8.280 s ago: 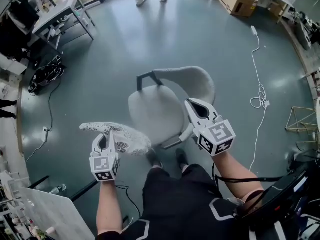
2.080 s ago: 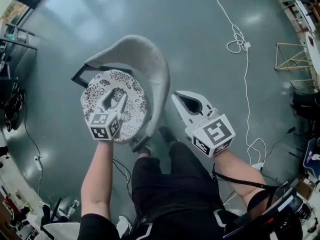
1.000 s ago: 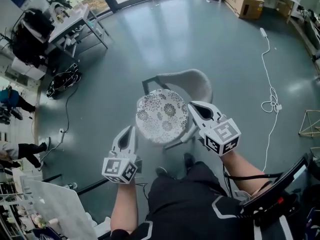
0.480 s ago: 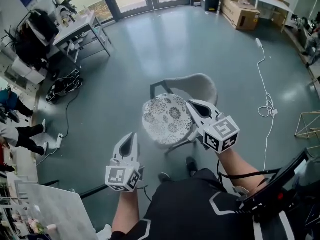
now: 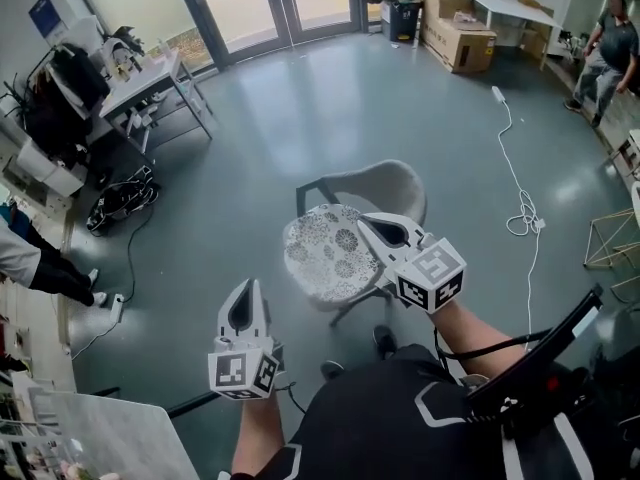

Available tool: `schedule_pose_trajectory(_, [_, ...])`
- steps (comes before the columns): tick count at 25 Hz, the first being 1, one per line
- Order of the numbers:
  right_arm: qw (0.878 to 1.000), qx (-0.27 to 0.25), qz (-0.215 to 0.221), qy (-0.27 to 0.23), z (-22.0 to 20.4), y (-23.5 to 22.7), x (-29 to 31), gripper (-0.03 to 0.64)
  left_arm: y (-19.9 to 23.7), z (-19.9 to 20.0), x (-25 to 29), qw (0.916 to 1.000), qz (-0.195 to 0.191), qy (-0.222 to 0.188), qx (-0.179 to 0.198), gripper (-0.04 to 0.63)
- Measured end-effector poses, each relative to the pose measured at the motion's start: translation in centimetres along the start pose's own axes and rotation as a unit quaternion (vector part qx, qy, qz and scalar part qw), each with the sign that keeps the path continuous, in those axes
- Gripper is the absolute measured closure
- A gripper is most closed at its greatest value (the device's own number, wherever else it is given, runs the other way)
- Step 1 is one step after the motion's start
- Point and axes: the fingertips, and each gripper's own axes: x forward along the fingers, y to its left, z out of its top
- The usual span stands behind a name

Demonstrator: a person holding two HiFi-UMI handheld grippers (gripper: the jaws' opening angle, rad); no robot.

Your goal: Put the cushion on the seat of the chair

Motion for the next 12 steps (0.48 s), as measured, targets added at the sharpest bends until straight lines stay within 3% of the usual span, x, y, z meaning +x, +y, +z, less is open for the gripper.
schedule_pose_trajectory(3, [1.0, -0.003, 0.002, 0.005, 0.1, 0.3, -0.1, 0.607, 0.1, 0.6, -0.3, 0.9999, 0.013, -0.01, -0.002, 0.586])
schedule_pose_trajectory(7, [1.0, -0.01, 0.002, 0.007, 0.5, 0.4, 0.2, 0.607, 0.6, 1.4, -0.6, 0.9985, 0.044, -0.021, 0.024, 0.586])
schedule_pose_trajectory(12, [1.0, -0.015, 0.006, 0.004, 0.9, -0.1, 0.3, 0.607, 0.5, 1.3, -0.1, 0.9989, 0.041, -0.012, 0.017, 0.586])
